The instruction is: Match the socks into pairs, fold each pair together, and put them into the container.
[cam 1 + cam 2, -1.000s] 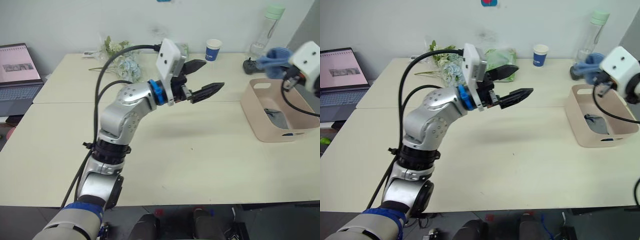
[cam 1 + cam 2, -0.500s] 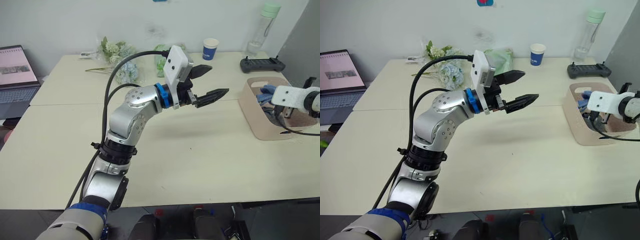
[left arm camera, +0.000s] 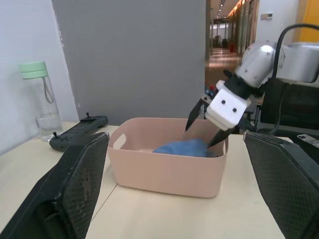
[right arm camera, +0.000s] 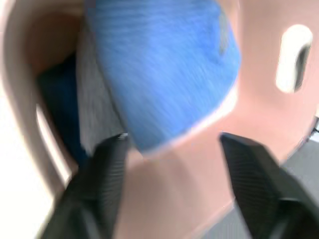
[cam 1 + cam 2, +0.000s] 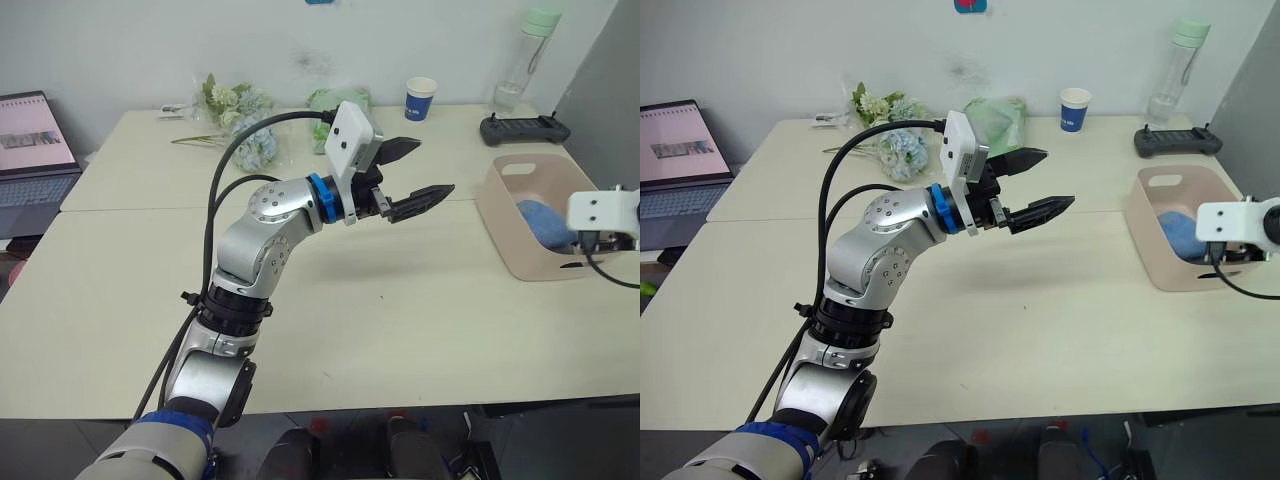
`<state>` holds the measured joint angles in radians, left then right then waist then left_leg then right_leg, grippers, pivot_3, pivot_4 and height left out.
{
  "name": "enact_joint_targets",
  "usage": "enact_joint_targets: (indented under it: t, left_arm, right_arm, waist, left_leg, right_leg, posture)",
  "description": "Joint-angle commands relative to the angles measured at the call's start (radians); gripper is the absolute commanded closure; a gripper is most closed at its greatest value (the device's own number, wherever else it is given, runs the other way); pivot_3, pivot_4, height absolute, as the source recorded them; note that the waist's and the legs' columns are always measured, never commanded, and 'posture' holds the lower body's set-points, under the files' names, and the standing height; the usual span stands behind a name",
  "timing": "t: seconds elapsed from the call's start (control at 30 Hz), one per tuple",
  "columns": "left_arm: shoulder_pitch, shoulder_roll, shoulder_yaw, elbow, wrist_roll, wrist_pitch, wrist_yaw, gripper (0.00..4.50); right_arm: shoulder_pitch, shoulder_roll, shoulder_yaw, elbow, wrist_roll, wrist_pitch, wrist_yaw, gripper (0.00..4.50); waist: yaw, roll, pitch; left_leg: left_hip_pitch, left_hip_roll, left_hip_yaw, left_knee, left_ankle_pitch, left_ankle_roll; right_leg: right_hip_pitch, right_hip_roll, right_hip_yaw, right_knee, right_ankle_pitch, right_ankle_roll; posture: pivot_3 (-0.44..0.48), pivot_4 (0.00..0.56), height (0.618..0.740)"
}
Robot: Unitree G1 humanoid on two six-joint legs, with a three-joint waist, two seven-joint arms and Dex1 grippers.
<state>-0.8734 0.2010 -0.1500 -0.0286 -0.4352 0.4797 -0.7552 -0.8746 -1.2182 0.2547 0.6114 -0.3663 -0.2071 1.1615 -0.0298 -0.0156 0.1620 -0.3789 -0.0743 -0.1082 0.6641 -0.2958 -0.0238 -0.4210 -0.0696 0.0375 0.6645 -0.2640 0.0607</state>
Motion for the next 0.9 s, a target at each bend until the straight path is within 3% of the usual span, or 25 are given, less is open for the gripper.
enact_joint_targets:
  t: [0.03, 0.13, 0.23, 0.6, 0.9]
  left_arm:
    - [-0.021, 0.004, 0.012, -0.011, 0.007, -0.018, -0.006, 0.00]
    - [-0.026, 0.002, 0.013, -0.006, 0.010, -0.021, -0.006, 0.00]
    - [-0.030, -0.005, 0.013, -0.006, 0.010, -0.022, -0.003, 0.00]
    - [-0.015, -0.009, 0.010, -0.035, 0.012, -0.004, 0.014, 0.00]
    - [-0.003, 0.007, 0.009, -0.058, 0.023, 0.006, 0.026, 0.00]
  right_arm:
    - [-0.113, -0.034, -0.021, 0.013, -0.027, -0.003, 0.035, 0.02]
    - [-0.207, -0.004, -0.010, 0.067, -0.060, -0.017, 0.002, 0.02]
    - [-0.265, 0.068, -0.016, 0.126, -0.053, -0.016, -0.055, 0.67]
    - [-0.188, 0.187, 0.082, 0.316, -0.145, -0.087, -0.158, 4.47]
    - [-0.197, 0.208, 0.127, 0.441, -0.196, -0.121, -0.214, 4.47]
  waist:
    - [-0.001, 0.000, 0.000]
    - [0.000, 0.000, 0.000]
    - [0.000, -0.001, 0.000]
    - [0.003, 0.000, 0.000]
    - [0.001, 0.000, 0.000]
  left_leg:
    - [0.000, 0.000, 0.000, 0.000, 0.000, 0.000]
    - [0.000, 0.000, 0.000, 0.000, 0.000, 0.000]
    - [0.000, 0.000, 0.000, 0.000, 0.000, 0.000]
    - [-0.001, -0.001, 0.000, 0.001, 0.000, 0.000]
    - [-0.001, 0.000, 0.001, 0.001, 0.000, 0.000]
  right_leg:
    - [0.000, 0.000, 0.000, 0.000, 0.000, 0.000]
    - [0.000, 0.000, 0.000, 0.000, 0.000, 0.000]
    - [0.000, 0.000, 0.000, -0.001, 0.000, 0.000]
    - [-0.001, -0.001, 0.000, 0.000, 0.000, 0.000]
    - [-0.001, -0.001, 0.000, 0.000, 0.000, 0.000]
  posture:
    - [0.000, 0.150, 0.740]
    - [0.000, 0.150, 0.740]
    - [0.000, 0.150, 0.740]
    - [0.000, 0.150, 0.740]
    - [0.000, 0.150, 0.740]
